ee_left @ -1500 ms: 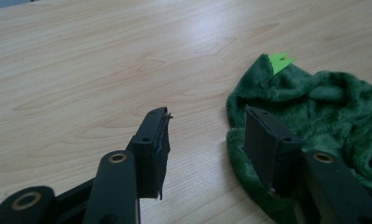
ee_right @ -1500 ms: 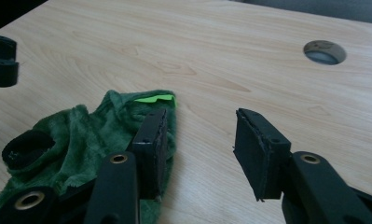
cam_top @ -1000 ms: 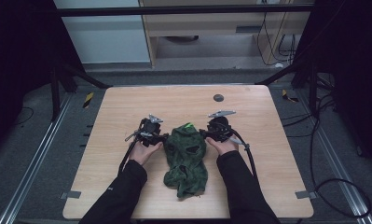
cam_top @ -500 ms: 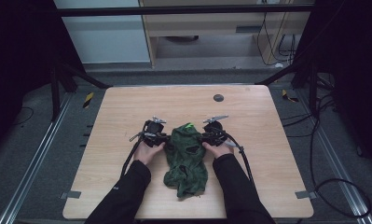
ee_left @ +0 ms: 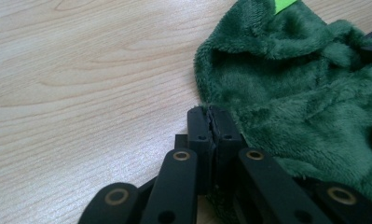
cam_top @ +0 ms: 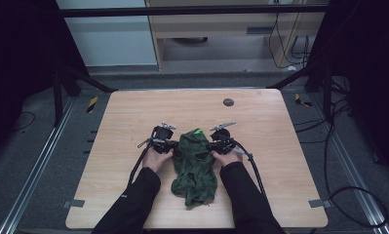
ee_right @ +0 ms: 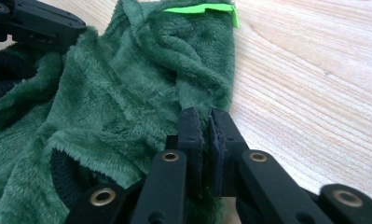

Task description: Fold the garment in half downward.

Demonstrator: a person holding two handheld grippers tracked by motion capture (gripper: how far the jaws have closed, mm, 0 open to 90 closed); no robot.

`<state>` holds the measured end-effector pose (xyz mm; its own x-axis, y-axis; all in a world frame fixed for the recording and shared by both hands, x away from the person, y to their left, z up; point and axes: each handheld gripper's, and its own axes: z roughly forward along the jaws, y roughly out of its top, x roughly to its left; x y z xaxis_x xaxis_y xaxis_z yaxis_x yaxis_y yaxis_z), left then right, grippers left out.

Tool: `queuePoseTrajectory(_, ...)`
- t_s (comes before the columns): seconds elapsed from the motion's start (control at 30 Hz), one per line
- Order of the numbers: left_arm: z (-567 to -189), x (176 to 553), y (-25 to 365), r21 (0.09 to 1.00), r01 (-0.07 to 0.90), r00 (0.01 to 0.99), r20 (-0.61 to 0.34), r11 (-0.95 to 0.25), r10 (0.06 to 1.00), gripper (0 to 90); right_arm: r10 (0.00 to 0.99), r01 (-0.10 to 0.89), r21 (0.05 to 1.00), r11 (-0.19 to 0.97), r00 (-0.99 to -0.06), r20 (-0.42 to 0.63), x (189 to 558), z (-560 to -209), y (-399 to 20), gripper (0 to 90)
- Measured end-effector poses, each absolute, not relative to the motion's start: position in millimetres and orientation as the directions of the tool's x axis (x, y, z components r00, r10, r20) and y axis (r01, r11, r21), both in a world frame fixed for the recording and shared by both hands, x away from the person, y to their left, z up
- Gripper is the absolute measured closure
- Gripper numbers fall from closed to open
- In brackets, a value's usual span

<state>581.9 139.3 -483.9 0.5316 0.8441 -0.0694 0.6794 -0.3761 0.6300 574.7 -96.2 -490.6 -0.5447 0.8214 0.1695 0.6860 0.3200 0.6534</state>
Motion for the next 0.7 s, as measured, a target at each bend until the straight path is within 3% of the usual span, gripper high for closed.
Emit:
queuePoseTrajectory(0.27,-475,577,139,0.661,0.647,0.548,-0.055,-0.381,0.835,89.9,0.815,0.654,0.693,0.304,-0.556,0.167,572,-479,-99,86.8)
queuePoseTrajectory(0.7,-427,570,137,0.752,0.542,0.587,-0.019,-0.375,0.809,89.9,0.797,0.578,0.766,0.281,-0.585,0.149,569,-445,-102,86.9)
